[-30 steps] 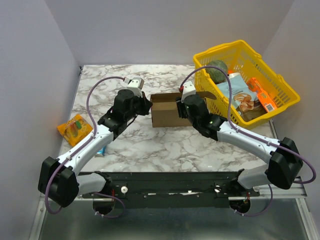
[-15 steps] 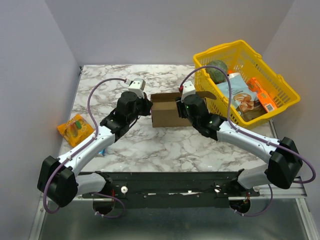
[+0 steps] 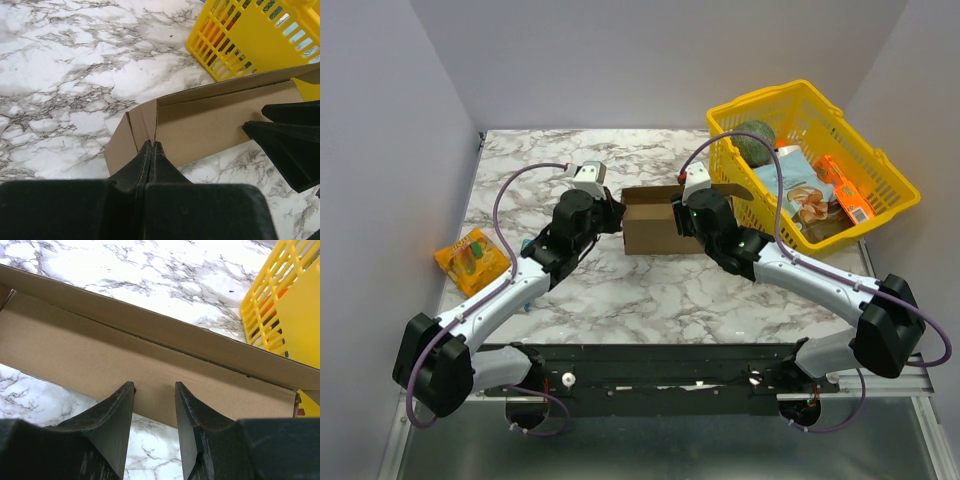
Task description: Fold the paper box
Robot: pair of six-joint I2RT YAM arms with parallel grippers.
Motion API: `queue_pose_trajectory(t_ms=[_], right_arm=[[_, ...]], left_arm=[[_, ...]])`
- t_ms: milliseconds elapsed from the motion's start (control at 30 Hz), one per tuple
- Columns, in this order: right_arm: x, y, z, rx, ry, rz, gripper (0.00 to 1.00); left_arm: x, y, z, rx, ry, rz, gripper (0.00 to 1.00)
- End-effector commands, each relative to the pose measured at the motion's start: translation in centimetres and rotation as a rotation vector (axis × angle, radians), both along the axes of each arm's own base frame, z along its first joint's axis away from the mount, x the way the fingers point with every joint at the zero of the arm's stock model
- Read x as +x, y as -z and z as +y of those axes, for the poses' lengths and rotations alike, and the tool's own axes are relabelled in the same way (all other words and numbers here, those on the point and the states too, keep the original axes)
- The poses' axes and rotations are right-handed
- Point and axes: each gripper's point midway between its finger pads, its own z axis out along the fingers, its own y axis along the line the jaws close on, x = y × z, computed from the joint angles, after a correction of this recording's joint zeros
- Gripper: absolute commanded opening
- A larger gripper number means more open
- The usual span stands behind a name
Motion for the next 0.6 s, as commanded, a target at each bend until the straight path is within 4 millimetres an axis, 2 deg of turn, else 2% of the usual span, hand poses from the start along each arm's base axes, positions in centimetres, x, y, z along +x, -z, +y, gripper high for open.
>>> queue_pose_trajectory(t_ms=[0,367,567], right_arm=[[-2.6,6.5,-1.4,-0.156,-0.035,0.193,0.47],[-2.8,6.5,-1.7,-0.159,-0.031,0.194,0.47],[-2.9,6.9,-2.0,-0.169,-0.023,0.197,0.47]], left_arm=[[-6.9,12.6,4.7,0.303,0.003,0.4,0.0],[-4.6,5.5,0.9,0.132,0.073,0.295,0.0],[-4.2,3.2,0.2,0.09,0.094,0.261,0.0]])
